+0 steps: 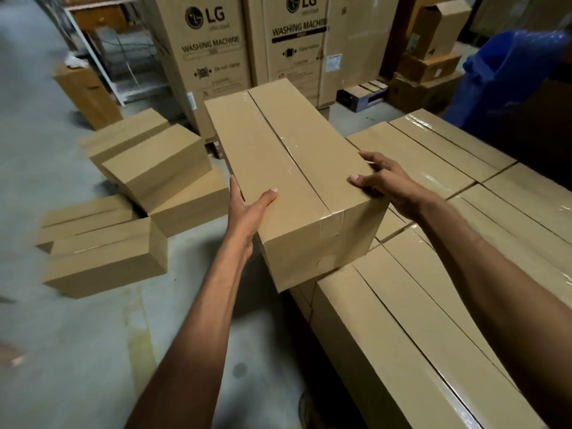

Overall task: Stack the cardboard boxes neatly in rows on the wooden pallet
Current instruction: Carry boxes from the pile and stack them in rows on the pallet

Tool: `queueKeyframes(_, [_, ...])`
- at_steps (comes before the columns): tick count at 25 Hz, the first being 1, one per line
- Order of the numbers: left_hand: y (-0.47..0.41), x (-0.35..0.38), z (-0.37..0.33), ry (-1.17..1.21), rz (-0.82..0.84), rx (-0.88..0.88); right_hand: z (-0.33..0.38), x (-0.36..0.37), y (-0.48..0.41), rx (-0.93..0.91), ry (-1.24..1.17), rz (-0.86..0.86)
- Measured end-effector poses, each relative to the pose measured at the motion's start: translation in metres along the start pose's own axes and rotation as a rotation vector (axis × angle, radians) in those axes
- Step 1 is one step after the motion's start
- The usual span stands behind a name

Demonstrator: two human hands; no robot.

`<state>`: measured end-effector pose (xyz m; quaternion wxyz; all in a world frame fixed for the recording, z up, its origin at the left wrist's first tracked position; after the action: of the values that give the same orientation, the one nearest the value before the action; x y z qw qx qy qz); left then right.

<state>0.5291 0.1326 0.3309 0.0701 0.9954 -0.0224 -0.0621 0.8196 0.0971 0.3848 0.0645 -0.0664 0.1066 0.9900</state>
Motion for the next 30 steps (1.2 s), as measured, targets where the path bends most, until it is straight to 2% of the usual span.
queueKeyframes(9, [-0.089, 0.058, 0.050, 0.056, -0.074, -0.086, -0.038, -0.032, -0.108, 0.025, 0.047, 0.037])
queueKeyframes(17, [-0.092, 0.109, 0.060, 0.117, -0.070, -0.077, -0.064, -0.074, -0.139, 0.079, 0.085, 0.077])
queueKeyframes(30, [-0.058, 0.149, 0.068, 0.028, -0.053, -0.074, -0.091, -0.106, -0.135, 0.096, 0.050, 0.094])
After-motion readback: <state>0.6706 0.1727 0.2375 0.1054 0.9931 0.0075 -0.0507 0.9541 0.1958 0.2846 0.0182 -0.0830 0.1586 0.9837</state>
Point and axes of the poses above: each hand's wrist, its own y-axis away from the middle knuckle, its own x-axis out of the palm, z = x × y, the point moved 3 cm from there along -y, towards the middle knuckle, and after that the axes turned 5 degrees about -y, right-handed, at the moved point
